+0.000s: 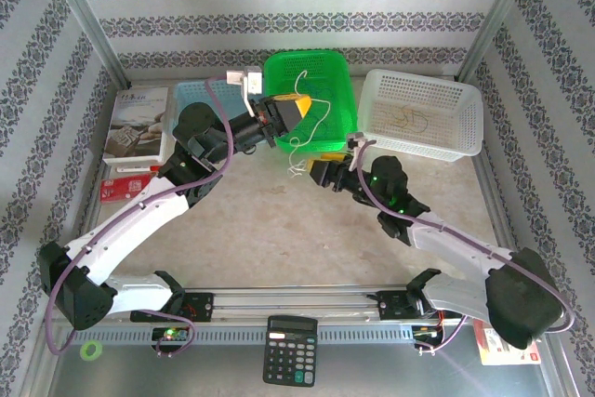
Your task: Untangle the cables
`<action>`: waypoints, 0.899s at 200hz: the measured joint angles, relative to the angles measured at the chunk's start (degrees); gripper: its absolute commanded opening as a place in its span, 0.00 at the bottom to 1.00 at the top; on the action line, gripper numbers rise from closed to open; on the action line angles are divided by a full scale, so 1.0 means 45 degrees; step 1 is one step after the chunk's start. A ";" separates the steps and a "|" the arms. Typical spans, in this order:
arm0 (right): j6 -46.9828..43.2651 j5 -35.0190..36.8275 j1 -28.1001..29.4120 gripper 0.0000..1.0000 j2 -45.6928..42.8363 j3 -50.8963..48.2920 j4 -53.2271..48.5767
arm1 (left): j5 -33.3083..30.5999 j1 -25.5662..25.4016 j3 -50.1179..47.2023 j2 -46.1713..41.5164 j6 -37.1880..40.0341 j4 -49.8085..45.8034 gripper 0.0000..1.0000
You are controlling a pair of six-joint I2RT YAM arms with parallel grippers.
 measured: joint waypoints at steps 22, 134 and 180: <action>0.0000 -0.0073 0.0073 0.63 0.0151 0.0228 0.0019 | 0.0000 0.0000 0.0000 0.0010 0.0000 0.0005 0.00; 0.0005 -0.0170 0.0073 0.61 0.0525 0.0325 0.0083 | 0.0000 0.0000 0.0000 0.0107 -0.0005 0.0015 0.00; 0.0010 -0.0170 0.0073 0.60 0.1039 0.0325 0.0214 | 0.0000 0.0000 0.0005 0.0107 -0.0010 0.0029 0.00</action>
